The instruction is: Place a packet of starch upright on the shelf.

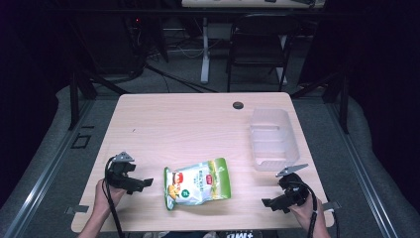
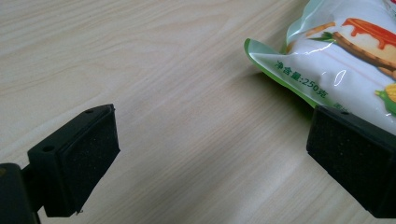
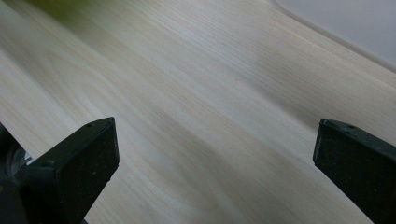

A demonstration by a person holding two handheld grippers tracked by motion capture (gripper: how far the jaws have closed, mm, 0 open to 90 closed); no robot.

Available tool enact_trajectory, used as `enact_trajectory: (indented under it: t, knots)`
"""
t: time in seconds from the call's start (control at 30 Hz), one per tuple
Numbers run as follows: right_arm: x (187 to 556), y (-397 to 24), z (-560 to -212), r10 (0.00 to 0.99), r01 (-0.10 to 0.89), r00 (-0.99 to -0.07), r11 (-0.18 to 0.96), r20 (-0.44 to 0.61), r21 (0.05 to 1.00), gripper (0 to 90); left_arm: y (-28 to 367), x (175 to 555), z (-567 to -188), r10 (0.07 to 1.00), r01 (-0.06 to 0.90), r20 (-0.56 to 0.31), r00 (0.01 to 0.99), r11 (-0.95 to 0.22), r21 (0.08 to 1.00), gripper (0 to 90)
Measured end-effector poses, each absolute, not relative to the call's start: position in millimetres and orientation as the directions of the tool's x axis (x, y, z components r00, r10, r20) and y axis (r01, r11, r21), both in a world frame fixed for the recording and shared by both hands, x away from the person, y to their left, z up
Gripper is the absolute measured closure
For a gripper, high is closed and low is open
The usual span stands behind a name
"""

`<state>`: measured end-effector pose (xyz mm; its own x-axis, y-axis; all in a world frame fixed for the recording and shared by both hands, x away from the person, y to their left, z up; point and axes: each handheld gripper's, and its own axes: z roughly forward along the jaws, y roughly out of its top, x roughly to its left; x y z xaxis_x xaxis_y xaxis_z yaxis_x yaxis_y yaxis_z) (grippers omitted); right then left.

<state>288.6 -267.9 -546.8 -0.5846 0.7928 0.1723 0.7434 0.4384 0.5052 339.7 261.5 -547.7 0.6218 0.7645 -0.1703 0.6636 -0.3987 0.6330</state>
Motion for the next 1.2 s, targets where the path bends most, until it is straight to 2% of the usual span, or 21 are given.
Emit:
enact_trajectory:
  t: [0.6,0.87,1.07,1.2]
  knots:
    - [288,-257,-542,0.758,0.714,-0.631,0.483,0.167,0.506,0.0,262,341,-551,0.758,0.663,-0.177,0.627,-0.401,0.632,2.3]
    - [285,-247,-536,0.754,0.695,-0.643,0.504,0.132,0.513,0.0,262,342,-548,0.755,0.658,-0.173,0.632,-0.405,0.635,2.3]
    - [286,-245,-532,0.744,0.716,-0.634,0.461,0.212,0.524,0.0,259,341,-549,0.753,0.657,-0.164,0.637,-0.420,0.626,2.1]
    - [287,-240,-528,0.732,0.708,-0.648,0.474,0.213,0.524,0.0,260,341,-547,0.758,0.657,-0.163,0.632,-0.413,0.630,2.1]
